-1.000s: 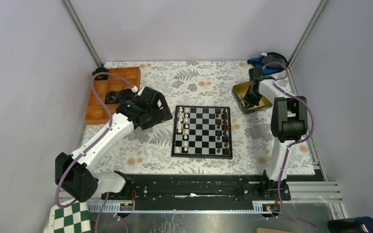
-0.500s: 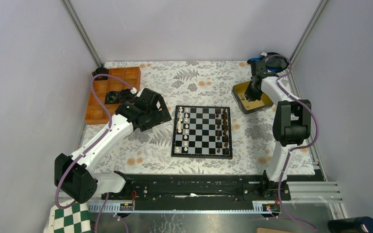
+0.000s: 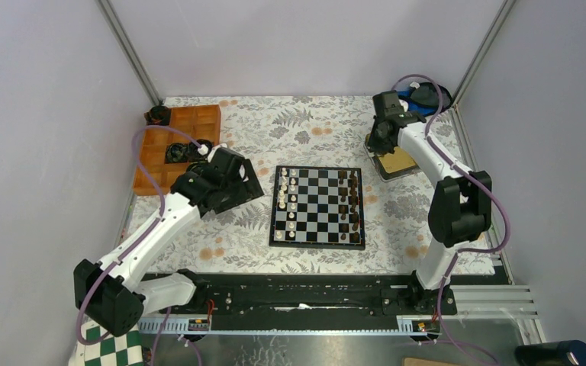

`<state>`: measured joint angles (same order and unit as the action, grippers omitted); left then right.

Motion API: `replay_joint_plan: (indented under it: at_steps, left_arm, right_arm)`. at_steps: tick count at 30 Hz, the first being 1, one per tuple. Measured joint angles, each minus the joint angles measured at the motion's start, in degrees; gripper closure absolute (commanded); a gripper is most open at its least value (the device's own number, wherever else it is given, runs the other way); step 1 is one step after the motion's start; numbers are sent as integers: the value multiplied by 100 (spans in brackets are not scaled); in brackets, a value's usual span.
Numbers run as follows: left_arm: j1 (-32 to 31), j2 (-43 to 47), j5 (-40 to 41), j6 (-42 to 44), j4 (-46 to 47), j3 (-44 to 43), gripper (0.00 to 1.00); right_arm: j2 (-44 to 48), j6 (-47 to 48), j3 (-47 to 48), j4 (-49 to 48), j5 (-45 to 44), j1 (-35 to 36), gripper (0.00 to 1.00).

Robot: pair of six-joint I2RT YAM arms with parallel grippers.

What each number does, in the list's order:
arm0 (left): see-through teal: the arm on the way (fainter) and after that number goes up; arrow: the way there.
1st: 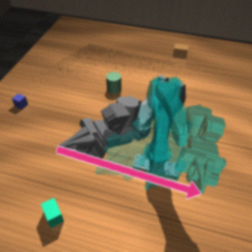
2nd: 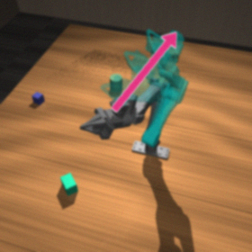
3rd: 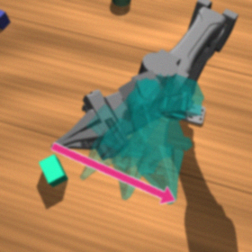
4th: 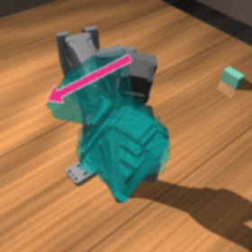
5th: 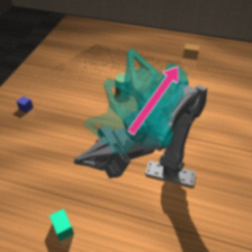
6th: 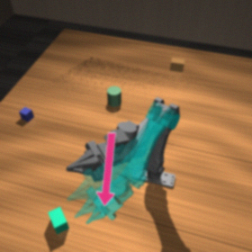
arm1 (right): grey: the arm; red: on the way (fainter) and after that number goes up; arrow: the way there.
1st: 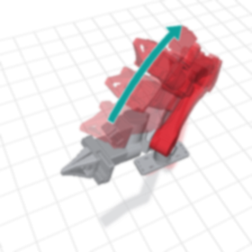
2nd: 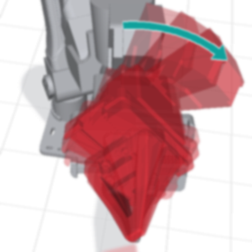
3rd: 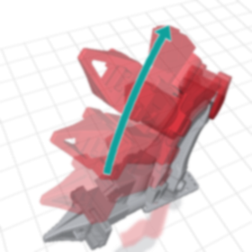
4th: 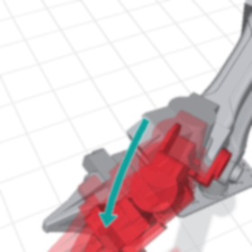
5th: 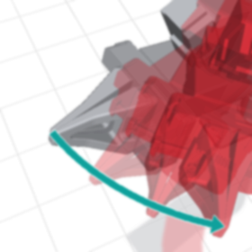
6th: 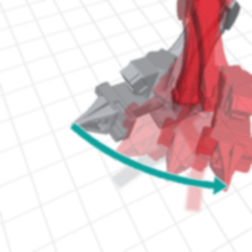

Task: Set up the chess pieces on the board
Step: Pick up the chess piece from the storage box, then place the chess piece on the chessboard.

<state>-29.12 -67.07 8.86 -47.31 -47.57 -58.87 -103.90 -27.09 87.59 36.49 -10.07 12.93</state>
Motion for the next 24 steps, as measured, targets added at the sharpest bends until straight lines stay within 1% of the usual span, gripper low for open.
replay_joint_plan:
  at_steps: [4,10,18,24]
  left_arm:
    - [0,168,0,31,2,125,1]
    - [0,400,2,46,-4,262,1]
    - [46,603,61,109,-24,278,1]
    - [70,697,66,186,-74,361,1]
  right_arm:
    - [216,-4,0,157,-4,444,100]
    - [398,-46,0,354,-46,1320,100]
    - [365,-210,79,608,-35,2396,100]
    - [116,-256,487,726,24,3084,100]
